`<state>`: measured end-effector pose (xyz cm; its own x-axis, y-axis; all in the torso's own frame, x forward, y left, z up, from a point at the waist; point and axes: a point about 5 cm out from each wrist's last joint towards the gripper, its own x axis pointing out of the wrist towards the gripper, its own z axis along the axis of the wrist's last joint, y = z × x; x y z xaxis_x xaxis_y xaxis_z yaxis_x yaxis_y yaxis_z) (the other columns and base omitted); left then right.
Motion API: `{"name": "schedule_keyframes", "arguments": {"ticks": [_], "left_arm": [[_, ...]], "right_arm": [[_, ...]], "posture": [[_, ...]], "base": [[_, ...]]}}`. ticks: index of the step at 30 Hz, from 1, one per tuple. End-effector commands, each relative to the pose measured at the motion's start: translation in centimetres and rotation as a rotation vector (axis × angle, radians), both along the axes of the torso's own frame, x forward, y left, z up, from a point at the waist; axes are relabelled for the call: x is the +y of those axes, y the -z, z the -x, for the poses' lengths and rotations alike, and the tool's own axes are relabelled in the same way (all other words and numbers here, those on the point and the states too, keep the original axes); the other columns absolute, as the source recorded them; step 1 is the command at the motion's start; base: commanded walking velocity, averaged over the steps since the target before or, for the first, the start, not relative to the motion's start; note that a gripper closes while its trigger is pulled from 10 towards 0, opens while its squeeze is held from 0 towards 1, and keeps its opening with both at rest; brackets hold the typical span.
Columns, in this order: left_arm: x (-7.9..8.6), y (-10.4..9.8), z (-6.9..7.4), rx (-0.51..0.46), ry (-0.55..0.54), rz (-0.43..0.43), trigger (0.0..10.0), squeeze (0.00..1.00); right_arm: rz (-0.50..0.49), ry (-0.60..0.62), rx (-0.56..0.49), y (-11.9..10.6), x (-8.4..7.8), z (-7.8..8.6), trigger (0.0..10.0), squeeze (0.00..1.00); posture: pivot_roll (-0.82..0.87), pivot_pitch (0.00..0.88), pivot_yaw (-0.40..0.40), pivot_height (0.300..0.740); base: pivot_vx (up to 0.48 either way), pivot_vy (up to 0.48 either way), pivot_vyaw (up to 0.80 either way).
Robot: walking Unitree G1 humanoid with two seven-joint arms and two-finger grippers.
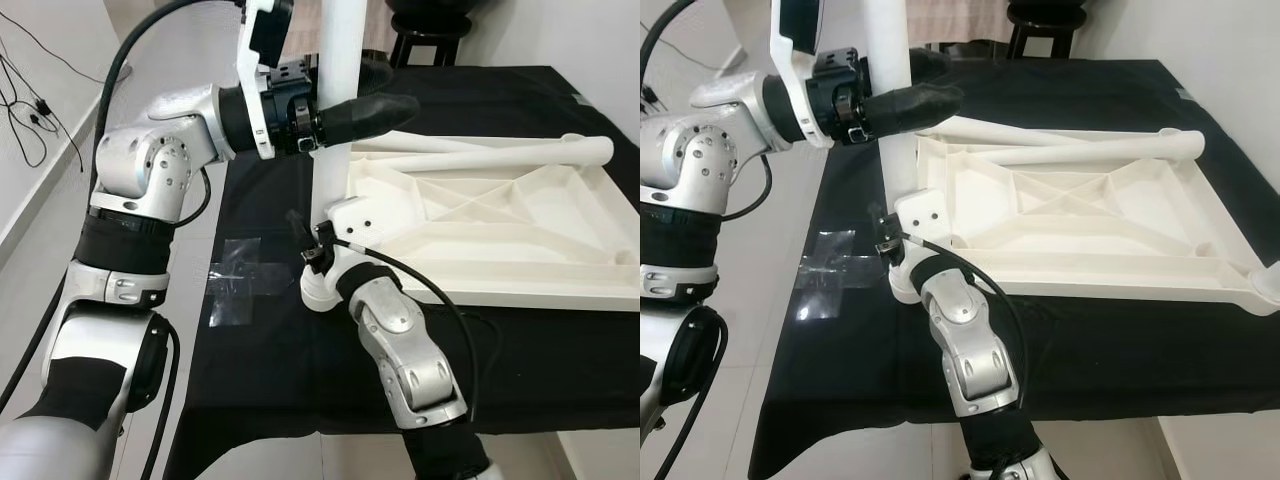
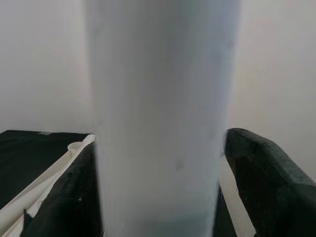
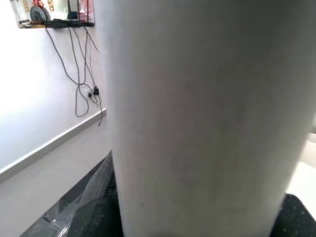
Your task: Building children table
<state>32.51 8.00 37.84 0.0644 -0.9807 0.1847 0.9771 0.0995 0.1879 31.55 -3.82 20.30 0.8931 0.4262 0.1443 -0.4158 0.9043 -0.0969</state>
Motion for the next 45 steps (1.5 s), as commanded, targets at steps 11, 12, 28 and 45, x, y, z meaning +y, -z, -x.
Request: {"name": "schedule_keyframes", "arguments": {"ticks": [11,12,28,45], "left_arm": [[-0.5,-0.6,0.7,-0.024,0.041,-0.007,0.0,0.0],[-0.6,-0.7,0.7,-0.023,0.043,-0.004,0.0,0.0],[-0.6,-0.6,0.9,-0.02,0.058,-0.008,0.0,0.0],[-0.6,-0.7,0.8,-0.035,0.056,-0.01,0.0,0.0]], "right_arm": [[0.006,-0.082,0.154,1.0,1.8,0.6,10.0,0.56],[0.006,-0.174,0.112,0.2,1.5,0.2,10.0,1.0],[0.189,-0.792,0.072,-2.7,-2.8,-4.7,10.0,0.0],[0.148,-0.885,0.11,-1.6,-3.2,-5.8,0.0,0.0]], "posture": [[0.07,0.156,-0.007,0.74],[0.07,0.157,-0.007,0.74],[0.09,0.168,-0.003,0.74],[0.1,0.173,-0.001,0.74]], "base": [[0.0,0.0,0.0],[0.0,0.0,0.0],[0.0,0.0,0.0],[0.0,0.0,0.0]]}}
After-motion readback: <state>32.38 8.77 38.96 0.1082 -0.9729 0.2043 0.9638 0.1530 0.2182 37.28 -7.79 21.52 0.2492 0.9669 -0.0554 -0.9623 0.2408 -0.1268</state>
